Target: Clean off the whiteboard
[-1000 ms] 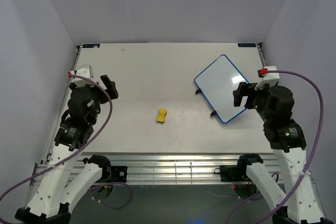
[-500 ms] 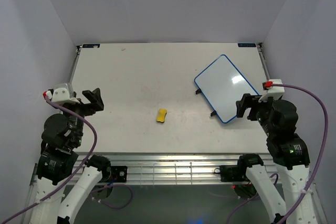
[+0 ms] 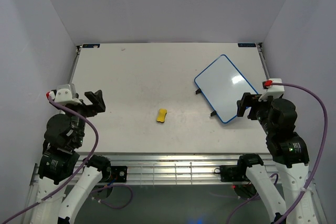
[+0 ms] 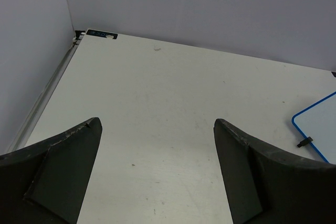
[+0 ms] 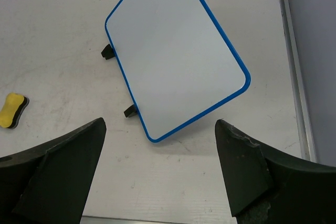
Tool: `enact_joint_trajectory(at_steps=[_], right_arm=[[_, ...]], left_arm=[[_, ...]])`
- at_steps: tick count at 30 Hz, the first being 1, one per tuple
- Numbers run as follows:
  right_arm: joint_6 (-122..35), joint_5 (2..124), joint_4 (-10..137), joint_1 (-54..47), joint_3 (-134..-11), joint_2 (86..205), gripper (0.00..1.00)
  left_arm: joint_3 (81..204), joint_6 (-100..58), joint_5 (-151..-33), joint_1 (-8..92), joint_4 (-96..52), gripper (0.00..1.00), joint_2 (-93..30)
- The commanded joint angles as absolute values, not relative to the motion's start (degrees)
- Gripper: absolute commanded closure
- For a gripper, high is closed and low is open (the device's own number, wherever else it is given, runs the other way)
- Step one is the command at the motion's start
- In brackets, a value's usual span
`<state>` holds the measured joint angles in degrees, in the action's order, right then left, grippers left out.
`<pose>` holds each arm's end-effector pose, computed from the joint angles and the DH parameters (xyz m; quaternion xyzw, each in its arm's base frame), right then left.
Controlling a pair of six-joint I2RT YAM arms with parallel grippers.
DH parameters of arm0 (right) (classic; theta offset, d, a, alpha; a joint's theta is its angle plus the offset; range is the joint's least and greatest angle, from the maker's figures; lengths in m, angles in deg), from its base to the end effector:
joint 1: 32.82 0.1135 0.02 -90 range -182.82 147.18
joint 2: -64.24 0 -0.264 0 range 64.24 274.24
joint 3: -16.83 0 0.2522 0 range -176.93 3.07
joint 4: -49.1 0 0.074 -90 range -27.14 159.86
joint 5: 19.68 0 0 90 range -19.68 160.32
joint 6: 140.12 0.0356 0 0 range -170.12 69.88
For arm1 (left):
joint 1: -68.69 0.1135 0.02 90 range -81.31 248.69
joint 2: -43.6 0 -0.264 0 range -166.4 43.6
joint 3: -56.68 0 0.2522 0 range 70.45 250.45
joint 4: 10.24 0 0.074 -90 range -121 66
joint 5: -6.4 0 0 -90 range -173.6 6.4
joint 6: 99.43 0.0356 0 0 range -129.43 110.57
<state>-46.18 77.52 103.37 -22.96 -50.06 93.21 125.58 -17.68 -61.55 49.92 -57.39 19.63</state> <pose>0.0923 0.0115 0.3656 -0.0037 0.7998 0.0220 0.5999 0.0651 -0.0080 0.3947 -0.0672 0.7165 -0.0250 0.6938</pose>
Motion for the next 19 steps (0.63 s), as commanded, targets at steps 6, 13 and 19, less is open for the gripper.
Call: enact_joint_trajectory(at_steps=[6, 13, 19], right_arm=[[-46.17, 78.32, 100.66, -22.72, -49.84, 93.95, 0.10], [-45.99, 79.02, 100.39, -22.72, -49.23, 93.86, 0.10], [-45.82, 77.97, 100.74, -22.72, -49.14, 93.95, 0.10]], left_arm=[[122.83, -21.29, -65.39, 50.05, -56.44, 0.02, 19.87], [120.11, -23.50, -67.95, 50.05, -54.41, 0.02, 19.34], [120.10, -23.14, -68.04, 50.05, -54.15, 0.02, 19.08]])
